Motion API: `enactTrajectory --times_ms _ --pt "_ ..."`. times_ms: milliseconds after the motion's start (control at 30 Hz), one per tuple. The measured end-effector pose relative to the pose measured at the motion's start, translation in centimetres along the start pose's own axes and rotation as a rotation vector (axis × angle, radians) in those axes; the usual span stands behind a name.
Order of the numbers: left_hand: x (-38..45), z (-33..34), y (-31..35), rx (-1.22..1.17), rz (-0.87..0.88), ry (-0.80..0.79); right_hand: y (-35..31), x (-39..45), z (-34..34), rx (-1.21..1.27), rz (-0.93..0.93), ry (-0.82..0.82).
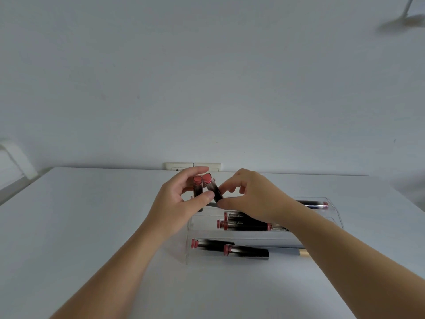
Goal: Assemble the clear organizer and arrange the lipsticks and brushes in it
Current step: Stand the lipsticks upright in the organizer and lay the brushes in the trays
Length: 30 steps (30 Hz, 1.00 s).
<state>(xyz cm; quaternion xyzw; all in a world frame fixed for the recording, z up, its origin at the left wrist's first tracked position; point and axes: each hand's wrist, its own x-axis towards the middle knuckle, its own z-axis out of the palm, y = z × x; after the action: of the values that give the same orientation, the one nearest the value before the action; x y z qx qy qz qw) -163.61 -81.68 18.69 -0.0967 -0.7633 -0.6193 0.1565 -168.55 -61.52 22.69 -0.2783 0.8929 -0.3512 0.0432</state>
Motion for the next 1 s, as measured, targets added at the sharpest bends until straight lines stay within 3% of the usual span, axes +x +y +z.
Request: enactTrajectory --times_ms 200,567,1000 --pt "0.0 0.7 0.2 -0.056 0.021 0.072 0.0 -0.1 0.0 -0.014 0.021 -0.043" --pt "0.1 1.0 0.3 -0.058 0.103 0.103 1.5 -1.3 -2.4 -0.263 0.048 -0.123" --pt "-0.2 1.0 0.6 -0.061 0.080 0.020 0.8 -1.1 -2.8 -0.271 0.144 -0.243"
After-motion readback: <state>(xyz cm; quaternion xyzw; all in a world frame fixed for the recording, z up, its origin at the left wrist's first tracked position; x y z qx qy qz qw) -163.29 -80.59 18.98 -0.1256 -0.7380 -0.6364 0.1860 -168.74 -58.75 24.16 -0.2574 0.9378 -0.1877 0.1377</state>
